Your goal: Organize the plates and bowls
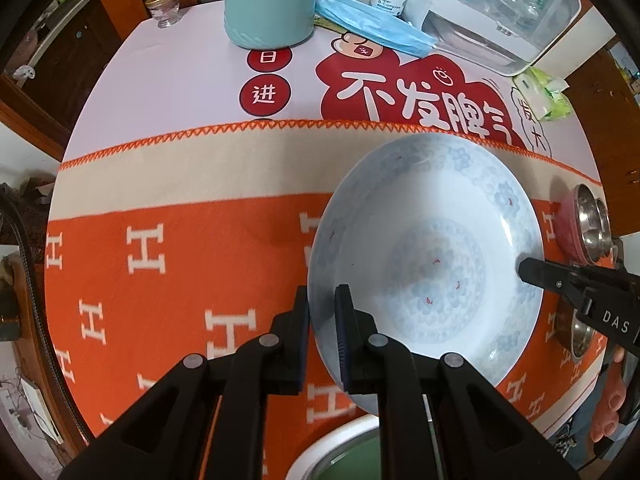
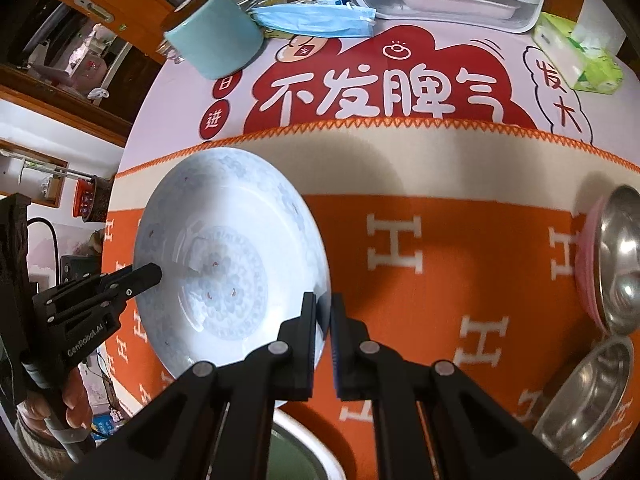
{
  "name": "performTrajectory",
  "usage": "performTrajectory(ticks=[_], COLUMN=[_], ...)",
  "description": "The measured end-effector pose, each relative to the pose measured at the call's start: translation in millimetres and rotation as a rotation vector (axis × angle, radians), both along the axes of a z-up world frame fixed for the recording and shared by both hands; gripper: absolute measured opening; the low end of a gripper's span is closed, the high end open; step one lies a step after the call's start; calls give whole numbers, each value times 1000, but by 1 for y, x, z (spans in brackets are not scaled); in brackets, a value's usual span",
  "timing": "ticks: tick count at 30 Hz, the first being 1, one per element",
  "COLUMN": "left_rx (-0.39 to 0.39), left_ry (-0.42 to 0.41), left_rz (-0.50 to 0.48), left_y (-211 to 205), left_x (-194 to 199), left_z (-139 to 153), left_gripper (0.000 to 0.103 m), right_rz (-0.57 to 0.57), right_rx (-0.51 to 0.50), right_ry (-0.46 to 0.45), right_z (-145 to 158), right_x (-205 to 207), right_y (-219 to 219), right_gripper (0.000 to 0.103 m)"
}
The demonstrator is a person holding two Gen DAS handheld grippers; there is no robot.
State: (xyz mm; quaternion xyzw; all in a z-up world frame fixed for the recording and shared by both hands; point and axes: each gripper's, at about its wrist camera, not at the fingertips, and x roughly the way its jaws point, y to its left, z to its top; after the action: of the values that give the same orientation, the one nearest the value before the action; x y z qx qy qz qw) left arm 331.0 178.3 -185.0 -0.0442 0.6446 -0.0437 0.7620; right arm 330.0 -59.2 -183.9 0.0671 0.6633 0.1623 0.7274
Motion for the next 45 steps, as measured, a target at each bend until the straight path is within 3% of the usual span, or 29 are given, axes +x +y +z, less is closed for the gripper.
performTrajectory(ticks=[10, 23, 36, 45], left_rx=[-3, -4, 25, 43], left_ry=[19, 55, 73, 89], left_rz=[-22, -62, -58, -55], left_y=[-3, -10, -4, -3], left_x=[-58, -145, -219, -243], left_z=[13, 7, -20, -40], left_gripper=[10, 10, 11, 11], right_rz=[-10, -8, 25, 25], right_rx=[2, 3, -12, -31], right_ry=[15, 32, 36, 36], right_z=[10, 9, -14, -34], right_x=[-55, -142, -213, -242], right_y=[-7, -15, -6, -4], right_gripper=[6, 6, 6, 6])
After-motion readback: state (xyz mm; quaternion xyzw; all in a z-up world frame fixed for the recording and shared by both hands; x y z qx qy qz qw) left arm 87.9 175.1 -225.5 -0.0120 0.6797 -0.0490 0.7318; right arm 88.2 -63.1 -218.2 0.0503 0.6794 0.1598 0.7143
